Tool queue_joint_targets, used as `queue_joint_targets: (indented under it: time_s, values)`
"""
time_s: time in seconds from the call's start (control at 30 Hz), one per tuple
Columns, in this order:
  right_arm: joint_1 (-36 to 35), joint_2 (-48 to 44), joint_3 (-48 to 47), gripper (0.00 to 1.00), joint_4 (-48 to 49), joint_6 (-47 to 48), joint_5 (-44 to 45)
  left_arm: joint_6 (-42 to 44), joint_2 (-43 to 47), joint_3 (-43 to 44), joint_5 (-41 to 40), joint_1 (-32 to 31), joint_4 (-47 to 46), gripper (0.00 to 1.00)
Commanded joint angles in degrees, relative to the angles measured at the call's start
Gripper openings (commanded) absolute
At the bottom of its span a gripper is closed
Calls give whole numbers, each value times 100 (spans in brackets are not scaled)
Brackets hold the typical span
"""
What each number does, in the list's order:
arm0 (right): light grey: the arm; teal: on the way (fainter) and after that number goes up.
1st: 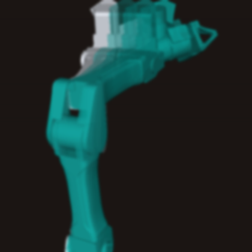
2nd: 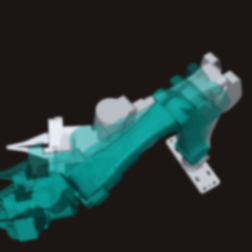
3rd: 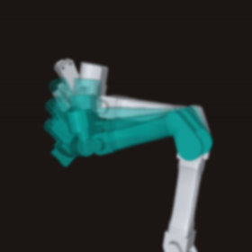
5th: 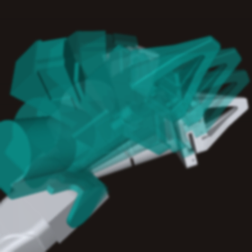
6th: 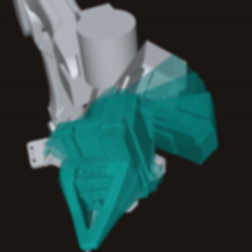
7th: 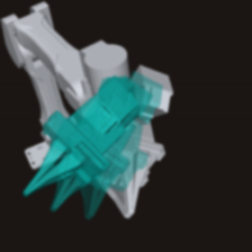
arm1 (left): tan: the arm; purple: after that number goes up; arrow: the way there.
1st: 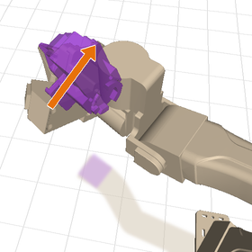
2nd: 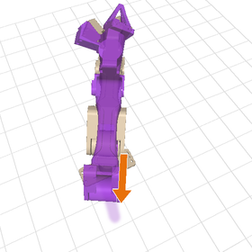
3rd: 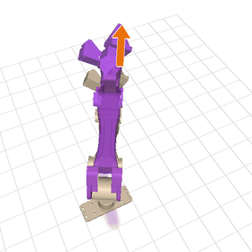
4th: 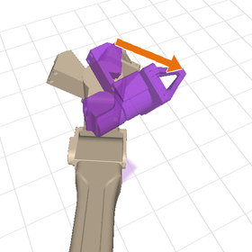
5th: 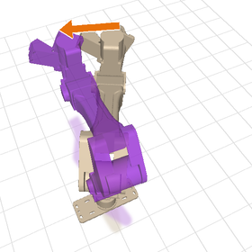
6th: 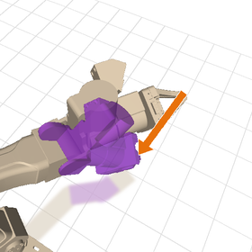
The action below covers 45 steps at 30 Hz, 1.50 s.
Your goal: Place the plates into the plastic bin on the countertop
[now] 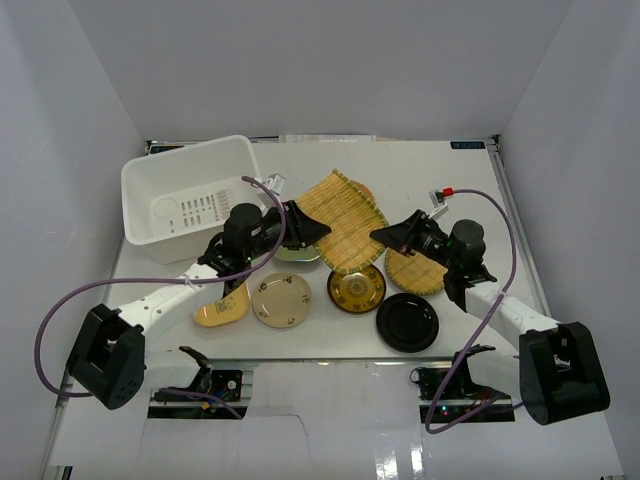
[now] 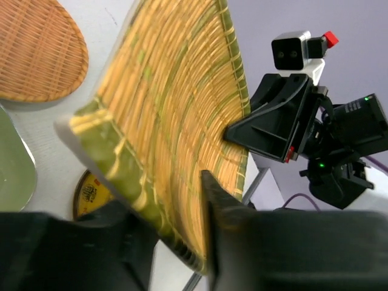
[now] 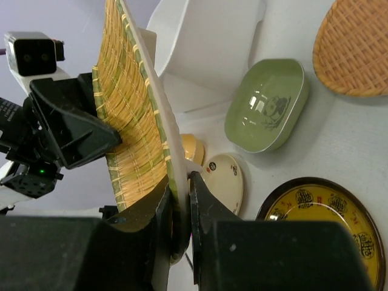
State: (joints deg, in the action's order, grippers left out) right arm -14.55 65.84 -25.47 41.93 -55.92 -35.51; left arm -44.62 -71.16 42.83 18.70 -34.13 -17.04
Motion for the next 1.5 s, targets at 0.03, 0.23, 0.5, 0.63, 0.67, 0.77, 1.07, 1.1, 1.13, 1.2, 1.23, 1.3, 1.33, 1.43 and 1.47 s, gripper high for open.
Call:
queue_joint_targets:
  time_s: [0.03,0.23,0.5,0.63,0.67,0.77,1.07,1.1,1.13,1.2,1.23,1.3,1.33,1.43,1.47]
  values:
    - [-197,-98,60,8,316,2,158,164,22,112,-542,-111,-134,29]
    - [-391,-370,113,41,-26,169,431,453,216,409,-1095,-120,393,0]
    - [-400,-1292,-2,84,-1537,1213,755,386,269,1474,-1160,1090,1457,0]
    - [-391,-1881,156,84,-2109,1601,1142,-187,383,1439,-578,2793,1833,0]
    - [-391,-1926,183,84,-2180,1663,1229,-222,383,1395,-604,2989,1940,0]
    - [-382,-2031,253,82,-2400,1821,1327,-336,418,1185,-561,3859,2187,0]
    - [-374,-1909,350,80,-2488,2015,1283,-179,-169,894,-991,4951,2275,0]
    - [-382,-1865,359,80,-2479,2032,1309,-152,-240,955,-1061,4951,2284,0]
    - [-374,-1839,359,80,-2488,2059,1388,-135,-311,990,-1061,4951,2362,0]
    - [-382,-1751,368,80,-2488,2120,1537,-73,-513,1043,-1044,4951,2389,4]
    - [-374,-1707,376,80,-2479,2147,1703,-30,-566,1061,-1052,4951,2424,10]
    - [-374,-1514,342,80,-2488,2191,1871,41,-715,1122,-1131,4951,2468,32]
    - [-374,-1426,324,80,-2471,2208,2029,76,-759,1209,-1140,4951,2503,39]
    - [-382,-1040,192,80,-2409,2252,2223,155,-856,1289,-1132,4951,2530,57]
    - [-374,-812,157,80,-2305,2252,2250,164,-847,1289,-1123,4951,2513,61]
